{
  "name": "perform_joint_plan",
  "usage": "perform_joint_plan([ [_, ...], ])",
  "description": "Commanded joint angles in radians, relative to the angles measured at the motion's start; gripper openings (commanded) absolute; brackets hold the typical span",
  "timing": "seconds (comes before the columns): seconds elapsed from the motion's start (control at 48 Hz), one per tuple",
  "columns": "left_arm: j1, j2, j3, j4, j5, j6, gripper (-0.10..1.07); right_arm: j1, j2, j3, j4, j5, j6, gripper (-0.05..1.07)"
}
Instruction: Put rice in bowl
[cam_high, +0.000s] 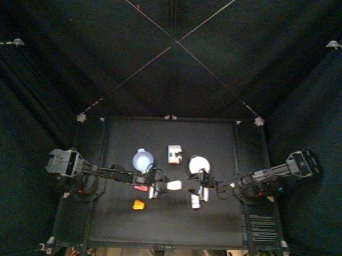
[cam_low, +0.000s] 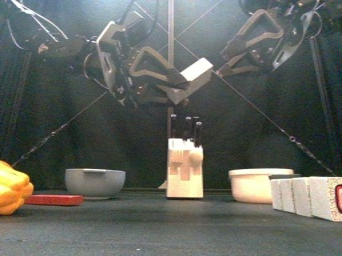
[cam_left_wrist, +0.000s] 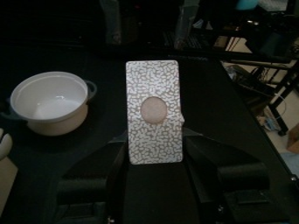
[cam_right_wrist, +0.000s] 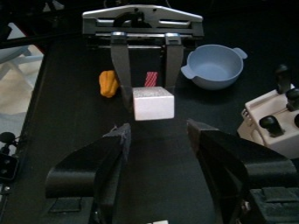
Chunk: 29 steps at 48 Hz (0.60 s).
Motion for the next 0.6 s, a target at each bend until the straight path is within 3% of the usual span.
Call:
perform_joint_plan([
  [0.0, 0.002, -0.063, 0.018, -0.021, 0.018, 0.003, 0.54, 0.006, -0.034, -0.003, 0.000, 0.005, 0.000, 0.88],
  [0.25, 0.005, -0.181, 0.114, -0.055, 0.135, 0.003, 0.54, 0.011, -0.058, 0.017, 0.006, 0.011, 0.002, 0.88],
  [0.583, 0.081, -0.345, 0.210, -0.069, 0.402, 0.000, 0.54, 0.012, -0.057, 0.018, 0.008, 0.021, 0.002, 0.88],
])
